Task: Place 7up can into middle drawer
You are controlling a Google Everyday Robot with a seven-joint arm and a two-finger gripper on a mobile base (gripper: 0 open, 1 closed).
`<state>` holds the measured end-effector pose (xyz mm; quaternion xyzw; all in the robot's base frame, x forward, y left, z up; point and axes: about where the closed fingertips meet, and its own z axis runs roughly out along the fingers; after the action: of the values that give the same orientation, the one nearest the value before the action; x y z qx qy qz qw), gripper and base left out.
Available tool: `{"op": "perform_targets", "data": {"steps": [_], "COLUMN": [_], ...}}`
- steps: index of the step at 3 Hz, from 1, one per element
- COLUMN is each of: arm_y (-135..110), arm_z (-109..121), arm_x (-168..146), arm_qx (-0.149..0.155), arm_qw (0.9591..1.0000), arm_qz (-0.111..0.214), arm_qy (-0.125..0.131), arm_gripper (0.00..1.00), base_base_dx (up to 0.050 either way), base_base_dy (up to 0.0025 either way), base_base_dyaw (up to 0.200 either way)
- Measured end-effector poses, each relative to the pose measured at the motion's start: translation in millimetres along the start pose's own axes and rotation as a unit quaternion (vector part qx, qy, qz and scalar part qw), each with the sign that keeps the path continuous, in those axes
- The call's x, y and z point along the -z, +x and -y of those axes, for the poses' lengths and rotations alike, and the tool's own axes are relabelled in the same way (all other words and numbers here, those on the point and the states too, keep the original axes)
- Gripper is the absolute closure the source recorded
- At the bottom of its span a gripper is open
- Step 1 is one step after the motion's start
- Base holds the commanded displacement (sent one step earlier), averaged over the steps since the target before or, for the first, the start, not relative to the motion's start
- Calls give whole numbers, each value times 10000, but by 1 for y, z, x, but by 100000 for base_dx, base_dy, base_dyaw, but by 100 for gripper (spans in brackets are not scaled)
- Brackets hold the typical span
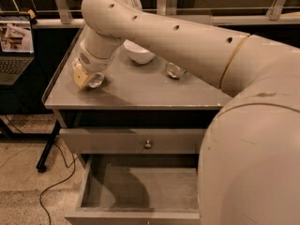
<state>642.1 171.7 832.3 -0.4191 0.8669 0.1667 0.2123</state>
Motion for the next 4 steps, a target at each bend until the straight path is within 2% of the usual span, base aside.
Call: {"op": "perform_targets", "data": {"steps": [1, 2, 3, 4], "arm_y": [-1, -4, -5, -2], "arm_z": [-3, -6, -6, -4], "arm_x": [2, 15, 33, 51], "arm_qx": [121, 427, 877, 1416], "arm_qw": [9999, 9985, 9930, 9825], "arm_qz": [46, 263, 594, 834], "arm_qy": [-66, -241, -518, -875], "arm_gripper": [100, 100, 100, 100], "base_base_dx": [0, 0, 0, 0], "base_base_dy": [0, 0, 0, 0], "base_base_dyaw": [0, 0, 0, 0]}}
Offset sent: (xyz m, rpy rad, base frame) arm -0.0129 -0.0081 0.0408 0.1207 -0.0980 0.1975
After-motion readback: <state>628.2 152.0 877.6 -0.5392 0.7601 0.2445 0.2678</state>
